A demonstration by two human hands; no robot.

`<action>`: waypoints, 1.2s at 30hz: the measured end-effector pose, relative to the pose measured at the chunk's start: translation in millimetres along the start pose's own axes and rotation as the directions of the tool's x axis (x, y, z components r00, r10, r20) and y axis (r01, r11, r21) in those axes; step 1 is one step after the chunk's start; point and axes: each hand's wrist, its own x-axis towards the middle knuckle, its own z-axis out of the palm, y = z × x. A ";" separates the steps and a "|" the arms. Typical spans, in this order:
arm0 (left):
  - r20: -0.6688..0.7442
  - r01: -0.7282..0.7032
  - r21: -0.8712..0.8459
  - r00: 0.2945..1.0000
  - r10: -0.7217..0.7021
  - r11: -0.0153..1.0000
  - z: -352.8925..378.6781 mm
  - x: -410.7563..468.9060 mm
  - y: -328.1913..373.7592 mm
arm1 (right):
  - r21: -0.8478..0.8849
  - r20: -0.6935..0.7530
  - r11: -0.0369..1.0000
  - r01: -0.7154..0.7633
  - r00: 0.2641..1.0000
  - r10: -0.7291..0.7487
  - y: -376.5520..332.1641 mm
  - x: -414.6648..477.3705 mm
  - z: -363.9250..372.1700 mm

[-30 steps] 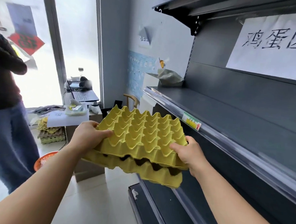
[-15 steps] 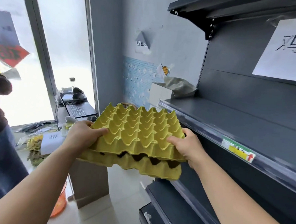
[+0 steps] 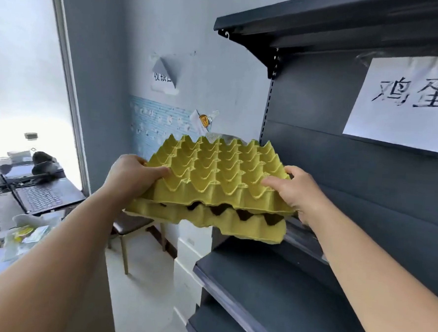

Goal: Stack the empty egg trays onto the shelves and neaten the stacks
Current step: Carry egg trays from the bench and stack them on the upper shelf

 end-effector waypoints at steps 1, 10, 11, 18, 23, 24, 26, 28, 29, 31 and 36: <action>0.014 -0.015 -0.008 1.000 0.015 1.000 11.1 10.8 5.3 | -0.008 -0.020 1.000 -0.007 1.000 0.007 1.0 9.7 -6.0; 0.181 -0.095 -0.096 0.977 0.112 0.991 124.6 94.3 47.1 | -0.108 -0.190 0.986 -0.123 0.976 0.101 35.0 84.6 -54.4; 0.208 -0.102 -0.104 0.971 0.122 0.989 138.9 103.3 51.4 | -0.107 -0.223 0.984 -0.144 0.968 0.117 41.3 91.3 -59.1; 0.325 -0.154 -0.057 0.931 0.164 0.986 185.9 143.9 54.9 | -0.117 -0.301 0.959 -0.257 0.930 0.212 58.3 104.6 -57.8; 0.426 -0.201 -0.006 0.886 0.184 0.980 197.1 168.8 45.0 | -0.153 -0.352 0.931 -0.331 0.899 0.262 54.7 105.7 -41.2; 0.447 -0.216 0.011 0.875 0.188 0.976 198.7 171.9 43.4 | -0.167 -0.361 0.924 -0.345 0.893 0.268 53.7 104.9 -38.0; 0.471 -0.272 0.059 0.856 0.213 0.961 199.8 174.6 42.0 | -0.204 -0.393 0.906 -0.371 0.879 0.271 51.5 101.2 -33.3; 0.474 -0.370 0.097 0.834 0.284 0.924 198.2 174.6 46.4 | -0.242 -0.436 0.890 -0.386 0.863 0.256 47.4 96.2 -30.4; 0.465 -0.435 0.118 0.818 0.337 0.893 197.4 173.4 49.8 | -0.259 -0.455 0.882 -0.394 0.855 0.248 45.0 93.4 -29.2; 0.426 -0.570 0.160 0.776 0.464 0.806 194.0 164.1 60.5 | -0.304 -0.489 0.868 -0.393 0.846 0.212 39.9 85.2 -29.2; 0.391 -0.808 0.056 0.559 0.732 0.587 190.6 110.7 91.5 | -0.474 -0.581 0.768 -0.430 0.809 0.094 29.5 44.6 -40.2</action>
